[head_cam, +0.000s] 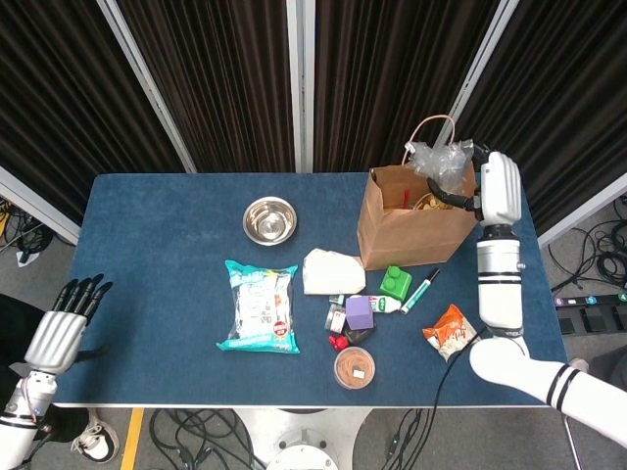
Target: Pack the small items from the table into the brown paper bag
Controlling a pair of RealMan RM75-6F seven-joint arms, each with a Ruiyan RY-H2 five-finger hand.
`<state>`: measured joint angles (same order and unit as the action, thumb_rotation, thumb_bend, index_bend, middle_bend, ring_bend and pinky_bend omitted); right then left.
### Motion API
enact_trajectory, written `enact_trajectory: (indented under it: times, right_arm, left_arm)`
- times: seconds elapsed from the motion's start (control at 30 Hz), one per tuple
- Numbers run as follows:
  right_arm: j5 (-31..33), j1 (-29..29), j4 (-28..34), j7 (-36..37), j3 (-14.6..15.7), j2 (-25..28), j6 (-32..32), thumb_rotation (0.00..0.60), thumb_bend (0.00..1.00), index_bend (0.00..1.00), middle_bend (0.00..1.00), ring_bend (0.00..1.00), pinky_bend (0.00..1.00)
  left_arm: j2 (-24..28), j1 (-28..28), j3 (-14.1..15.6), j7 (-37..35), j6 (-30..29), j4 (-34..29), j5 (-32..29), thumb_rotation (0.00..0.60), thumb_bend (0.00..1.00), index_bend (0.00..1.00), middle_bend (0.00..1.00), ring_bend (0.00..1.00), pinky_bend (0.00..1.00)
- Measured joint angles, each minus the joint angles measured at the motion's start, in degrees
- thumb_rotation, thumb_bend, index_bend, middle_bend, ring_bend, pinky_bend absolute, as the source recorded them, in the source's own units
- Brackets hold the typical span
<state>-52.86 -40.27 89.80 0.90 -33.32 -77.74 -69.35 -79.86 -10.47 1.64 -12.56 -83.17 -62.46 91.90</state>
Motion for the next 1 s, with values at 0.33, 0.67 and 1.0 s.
enact_trajectory:
  times: [0.33,0.67,1.0]
  right_arm:
    - [-3.1,-0.3,-1.5,2.2,2.6,1.1,4.5,0.6,0.0,0.17,0.18,0.06,0.02]
    - [-8.6,-1.7,-0.4,4.9,3.7,2.4,5.4,0.6,0.0,0.08,0.1,0.0,0.0]
    - [-15.6,-4.0,9.6,2.2,3.0,3.5,2.7,0.6,0.0,0.08,0.14,0.03,0.0]
  left_arm:
    - [-0.1,0.5,0.2,-0.3,0.0,0.5,-0.4,0.6,0.06,0.1,0.07,0.0,0.05]
    - [-0.3,0.7,0.2,-1.0,-0.4,0.8,-0.4,0.6,0.06,0.1,0.07,0.0,0.05]
    - [0.5,0.6,-0.5,-0.8,-1.3,-0.9,-0.5,0.6,0.06,0.1,0.07,0.0,0.05]
